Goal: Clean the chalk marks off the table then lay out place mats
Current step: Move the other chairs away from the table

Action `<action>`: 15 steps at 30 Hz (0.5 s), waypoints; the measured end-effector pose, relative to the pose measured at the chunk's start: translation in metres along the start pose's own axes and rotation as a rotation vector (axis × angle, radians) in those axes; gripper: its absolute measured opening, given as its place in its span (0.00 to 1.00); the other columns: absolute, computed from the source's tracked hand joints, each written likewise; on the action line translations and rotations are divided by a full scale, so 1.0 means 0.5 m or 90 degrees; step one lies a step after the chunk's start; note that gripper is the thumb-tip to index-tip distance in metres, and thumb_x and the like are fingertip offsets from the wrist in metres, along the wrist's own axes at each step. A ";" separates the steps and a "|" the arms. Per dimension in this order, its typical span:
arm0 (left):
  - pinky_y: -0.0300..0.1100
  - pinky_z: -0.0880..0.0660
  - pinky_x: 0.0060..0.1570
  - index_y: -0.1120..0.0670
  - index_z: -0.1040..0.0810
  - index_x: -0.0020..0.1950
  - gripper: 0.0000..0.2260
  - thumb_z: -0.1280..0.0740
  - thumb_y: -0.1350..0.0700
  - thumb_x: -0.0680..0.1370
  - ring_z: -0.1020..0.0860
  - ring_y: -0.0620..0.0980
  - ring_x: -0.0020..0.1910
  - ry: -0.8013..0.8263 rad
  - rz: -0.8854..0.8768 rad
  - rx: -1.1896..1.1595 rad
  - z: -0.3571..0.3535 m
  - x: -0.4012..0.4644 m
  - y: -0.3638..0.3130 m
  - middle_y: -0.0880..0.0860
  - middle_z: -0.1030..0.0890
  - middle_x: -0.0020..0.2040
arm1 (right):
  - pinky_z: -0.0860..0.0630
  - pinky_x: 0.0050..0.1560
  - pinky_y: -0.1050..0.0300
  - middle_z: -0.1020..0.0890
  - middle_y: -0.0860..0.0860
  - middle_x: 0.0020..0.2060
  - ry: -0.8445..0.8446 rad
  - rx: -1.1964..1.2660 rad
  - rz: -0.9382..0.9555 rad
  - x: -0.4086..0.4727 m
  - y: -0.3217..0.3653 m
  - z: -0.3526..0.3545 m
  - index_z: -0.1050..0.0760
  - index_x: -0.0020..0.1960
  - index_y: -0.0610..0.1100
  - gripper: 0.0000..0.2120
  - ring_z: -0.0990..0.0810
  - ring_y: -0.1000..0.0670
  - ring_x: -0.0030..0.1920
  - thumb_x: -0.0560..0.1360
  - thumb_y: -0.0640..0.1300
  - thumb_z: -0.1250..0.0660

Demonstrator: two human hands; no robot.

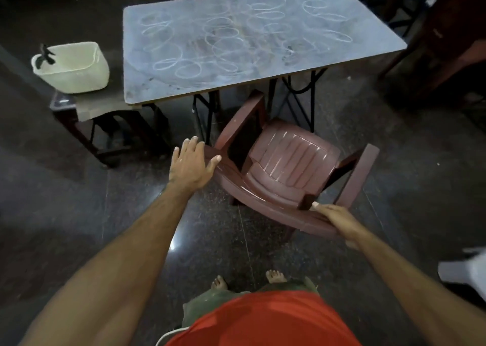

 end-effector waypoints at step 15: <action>0.48 0.25 0.55 0.61 0.22 0.61 0.22 0.29 0.47 0.75 0.22 0.61 0.58 0.174 0.120 -0.193 -0.023 0.134 0.054 0.61 0.19 0.58 | 0.25 0.62 0.45 0.17 0.43 0.48 -0.141 0.301 -0.243 -0.044 -0.002 -0.035 0.25 0.60 0.41 0.17 0.19 0.44 0.47 0.79 0.52 0.36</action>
Point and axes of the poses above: each hand's wrist, its own x-axis towards the middle knuckle, its own z-axis out of the back of the hand, y = z × x, the point moved 5 cm from there along x, towards the middle knuckle
